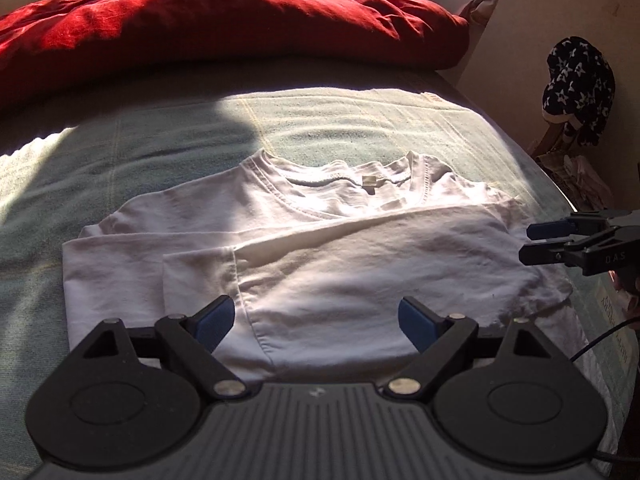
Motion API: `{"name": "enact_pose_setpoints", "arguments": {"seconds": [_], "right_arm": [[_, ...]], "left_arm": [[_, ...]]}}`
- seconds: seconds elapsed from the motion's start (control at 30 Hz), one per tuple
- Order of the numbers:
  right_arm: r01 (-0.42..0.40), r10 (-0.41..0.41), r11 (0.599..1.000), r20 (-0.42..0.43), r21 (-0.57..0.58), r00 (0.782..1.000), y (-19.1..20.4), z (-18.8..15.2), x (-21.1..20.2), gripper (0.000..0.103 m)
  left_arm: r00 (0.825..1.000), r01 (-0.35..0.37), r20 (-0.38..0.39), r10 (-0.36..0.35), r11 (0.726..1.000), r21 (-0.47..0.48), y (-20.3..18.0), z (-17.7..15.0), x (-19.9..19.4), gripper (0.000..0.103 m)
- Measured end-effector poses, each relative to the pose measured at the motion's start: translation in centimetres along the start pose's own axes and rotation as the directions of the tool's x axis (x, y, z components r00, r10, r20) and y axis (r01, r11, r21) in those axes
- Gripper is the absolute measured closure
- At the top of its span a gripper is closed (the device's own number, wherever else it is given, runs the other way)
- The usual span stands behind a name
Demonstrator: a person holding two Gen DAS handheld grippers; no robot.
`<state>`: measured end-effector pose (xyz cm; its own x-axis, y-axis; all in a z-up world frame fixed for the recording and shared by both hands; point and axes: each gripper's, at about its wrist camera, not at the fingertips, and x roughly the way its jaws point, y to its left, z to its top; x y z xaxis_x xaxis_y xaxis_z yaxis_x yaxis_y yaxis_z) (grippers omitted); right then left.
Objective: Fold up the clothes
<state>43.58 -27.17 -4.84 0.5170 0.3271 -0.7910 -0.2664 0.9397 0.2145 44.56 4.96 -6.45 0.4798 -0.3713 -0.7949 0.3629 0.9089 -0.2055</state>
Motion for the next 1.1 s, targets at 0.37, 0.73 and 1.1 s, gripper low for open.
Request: {"name": "enact_pose_setpoints", "arguments": {"seconds": [0.37, 0.73, 1.1], "right_arm": [[0.046, -0.049, 0.997, -0.065, -0.055, 0.997, 1.6, -2.0, 2.4, 0.002], [0.013, -0.044, 0.963, -0.109, -0.269, 0.993, 4.0, -4.5, -0.6, 0.005], [0.023, -0.056, 0.939, -0.088, -0.344, 0.995, 5.2, -7.3, -4.3, 0.004]], "left_arm": [[0.999, -0.036, -0.009, 0.036, 0.999, 0.036, -0.5, -1.3, 0.8, 0.005], [0.997, -0.049, -0.056, 0.062, 0.976, 0.212, -2.6, -6.4, -3.1, 0.006], [0.994, -0.039, -0.092, 0.061, 0.974, 0.222, -3.6, -10.1, -5.8, 0.005]]}}
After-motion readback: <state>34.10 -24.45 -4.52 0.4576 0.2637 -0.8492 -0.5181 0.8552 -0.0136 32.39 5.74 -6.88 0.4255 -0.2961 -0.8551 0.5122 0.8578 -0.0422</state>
